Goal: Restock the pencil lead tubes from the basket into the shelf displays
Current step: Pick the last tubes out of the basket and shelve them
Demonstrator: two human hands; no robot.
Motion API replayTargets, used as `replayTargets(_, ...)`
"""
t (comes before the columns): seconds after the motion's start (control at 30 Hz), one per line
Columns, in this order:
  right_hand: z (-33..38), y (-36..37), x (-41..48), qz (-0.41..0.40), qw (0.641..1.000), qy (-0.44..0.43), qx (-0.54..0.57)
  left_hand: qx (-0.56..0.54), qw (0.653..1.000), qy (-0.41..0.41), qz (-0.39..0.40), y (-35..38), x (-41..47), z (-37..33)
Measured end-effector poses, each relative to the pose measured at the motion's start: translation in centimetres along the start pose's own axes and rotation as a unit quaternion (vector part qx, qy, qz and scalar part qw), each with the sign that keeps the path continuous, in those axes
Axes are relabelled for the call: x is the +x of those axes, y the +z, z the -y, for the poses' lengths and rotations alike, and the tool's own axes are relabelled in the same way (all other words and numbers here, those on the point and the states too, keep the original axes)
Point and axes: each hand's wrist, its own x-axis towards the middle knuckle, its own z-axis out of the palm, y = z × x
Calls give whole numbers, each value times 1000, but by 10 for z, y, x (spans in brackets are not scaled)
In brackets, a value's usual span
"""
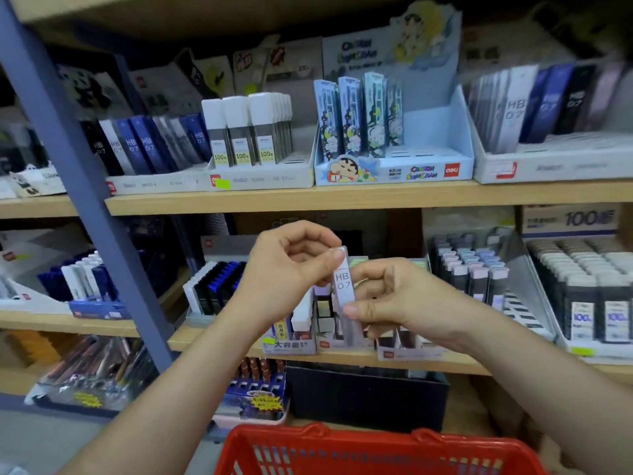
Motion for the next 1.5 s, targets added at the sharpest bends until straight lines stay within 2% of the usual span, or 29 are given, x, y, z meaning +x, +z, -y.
replayTargets(0.17,44,-32,-28,-35,991,-68,-109,-58,996,43,-58,32,10,-42)
replayTargets(0.27,67,-57,-53,-65,986,-105,-115,-92,993,66,-37,54,26,-74)
replayTargets(0.33,80,-75,-71,-92,982,-125,-107,-75,992,100,-11,68,40,-93)
replayTargets(0.4,92,-96,-88,-137,976,-140,-94,2,989,148,-3,84,57,-108)
replayTargets(0.47,101,-112,-96,-189,966,-158,-83,127,975,184,-4,92,71,-113)
replayTargets(0.57,120,-151,-108,-293,932,-201,-76,344,907,244,19,118,102,-127)
replayTargets(0.63,127,-169,-106,-350,910,-210,-69,400,888,223,48,127,116,-127)
replayTargets(0.73,128,-187,-94,-386,897,-204,-71,408,893,177,73,134,128,-126)
replayTargets(0.87,124,-188,-73,-399,891,-175,-124,383,906,171,59,130,133,-128)
replayTargets(0.97,122,-184,-65,-372,905,-151,-138,375,909,168,68,126,135,-130)
replayTargets(1.1,116,-181,-63,-320,922,-122,-179,384,903,175,79,123,135,-131)
replayTargets(1.5,113,-181,-64,-297,921,-119,-223,430,877,201,76,119,143,-121)
